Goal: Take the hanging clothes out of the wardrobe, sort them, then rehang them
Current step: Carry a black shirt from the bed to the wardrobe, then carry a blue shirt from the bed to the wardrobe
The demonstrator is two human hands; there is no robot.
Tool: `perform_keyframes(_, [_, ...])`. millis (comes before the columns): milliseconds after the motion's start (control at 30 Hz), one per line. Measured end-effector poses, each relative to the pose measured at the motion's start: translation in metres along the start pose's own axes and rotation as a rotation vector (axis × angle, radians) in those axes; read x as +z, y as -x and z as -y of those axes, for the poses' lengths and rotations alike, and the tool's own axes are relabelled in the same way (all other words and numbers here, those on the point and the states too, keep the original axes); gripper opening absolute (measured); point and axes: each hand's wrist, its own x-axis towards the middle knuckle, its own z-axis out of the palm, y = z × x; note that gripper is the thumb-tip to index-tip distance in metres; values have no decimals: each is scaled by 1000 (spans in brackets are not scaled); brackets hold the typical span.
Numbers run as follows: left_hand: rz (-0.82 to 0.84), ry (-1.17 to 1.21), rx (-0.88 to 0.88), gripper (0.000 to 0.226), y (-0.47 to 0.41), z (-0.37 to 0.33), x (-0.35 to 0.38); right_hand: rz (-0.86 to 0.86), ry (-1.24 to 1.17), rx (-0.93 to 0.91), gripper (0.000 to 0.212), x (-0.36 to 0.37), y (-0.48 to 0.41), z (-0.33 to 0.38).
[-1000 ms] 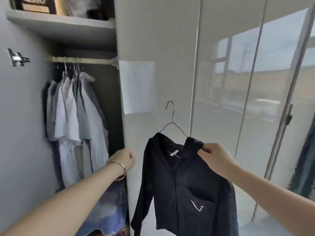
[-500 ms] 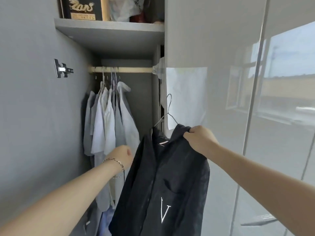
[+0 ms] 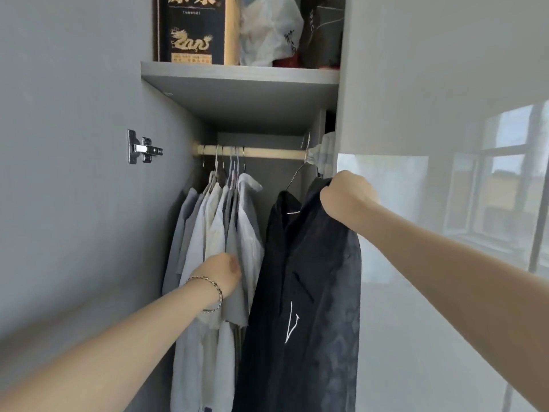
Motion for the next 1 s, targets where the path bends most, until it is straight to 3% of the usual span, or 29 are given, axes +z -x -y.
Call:
perform_keyframes(167, [-46,-9,-12,20,-37,0,-6,-100,63,-33,37,10,-56,23])
perform_keyframes(533, [-62,-117,66,22,-102,3,-48,-117,-26,6,26,107,-153,53])
perform_keyframes(833, [-57,-1,127,23,-130,22,-61,4,-114,152,31,178,-180,34])
perform_keyframes(1000, [-77,8,180,22,-136,14,-52,141,-1,195,61,196,-180,19])
